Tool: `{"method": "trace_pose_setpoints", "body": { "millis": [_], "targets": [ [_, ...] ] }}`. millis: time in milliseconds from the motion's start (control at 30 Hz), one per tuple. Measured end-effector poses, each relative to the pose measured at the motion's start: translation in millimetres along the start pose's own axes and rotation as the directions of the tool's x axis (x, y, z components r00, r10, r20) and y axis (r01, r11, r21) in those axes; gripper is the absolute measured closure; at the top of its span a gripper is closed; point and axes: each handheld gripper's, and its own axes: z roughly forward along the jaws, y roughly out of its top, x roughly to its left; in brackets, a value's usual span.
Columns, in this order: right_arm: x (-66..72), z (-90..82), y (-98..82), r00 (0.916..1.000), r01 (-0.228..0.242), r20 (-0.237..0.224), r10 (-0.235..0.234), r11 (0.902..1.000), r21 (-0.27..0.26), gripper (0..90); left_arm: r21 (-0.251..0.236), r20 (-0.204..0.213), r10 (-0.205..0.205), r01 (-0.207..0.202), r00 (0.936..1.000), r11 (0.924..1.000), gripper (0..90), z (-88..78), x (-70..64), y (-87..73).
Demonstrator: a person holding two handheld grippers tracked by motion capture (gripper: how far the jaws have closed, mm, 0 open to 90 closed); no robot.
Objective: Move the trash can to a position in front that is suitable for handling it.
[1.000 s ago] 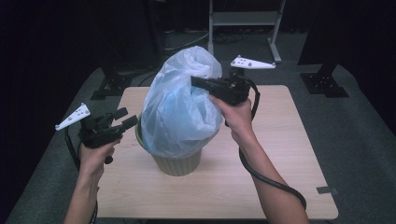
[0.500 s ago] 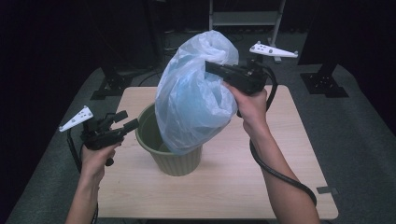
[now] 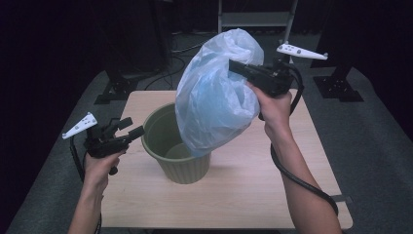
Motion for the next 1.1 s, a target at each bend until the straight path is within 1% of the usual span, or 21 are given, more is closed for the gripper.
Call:
{"method": "trace_pose_setpoints", "body": {
  "millis": [267,400,600,800,1100],
  "targets": [
    [-7.2,-18.5,8.4,0.9989,0.01,0.046,-0.009,0.9997,-0.022,89.4,0.008,-0.002,-0.004,0.004,1.0,1.0,22.1,-0.4,1.7,-4.3],
    [-13.7,-25.4,9.3,0.9977,0.004,0.068,-0.002,0.9998,-0.022,89.4,0.009,-0.006,-0.013,0.013,0.9999,0.9999,21.4,-0.4,2.5,-6.6],
    [-24.8,-36.0,8.8,0.9951,-0.015,0.098,0.018,0.9995,-0.028,89.4,0.01,-0.008,-0.011,0.011,0.9999,0.9999,21.3,-0.7,2.7,-7.1],
    [-32.9,-47.0,10.8,0.9917,-0.021,0.126,0.026,0.999,-0.041,89.4,0.012,-0.011,-0.011,0.011,0.9999,0.9999,20.9,-0.8,3.2,-7.5],
    [-45.0,-61.2,10.5,0.9847,-0.028,0.171,0.033,0.999,-0.035,89.4,0.016,-0.008,-0.012,0.012,0.9999,0.9998,20.9,0.0,3.2,-8.8]
  ]
}}
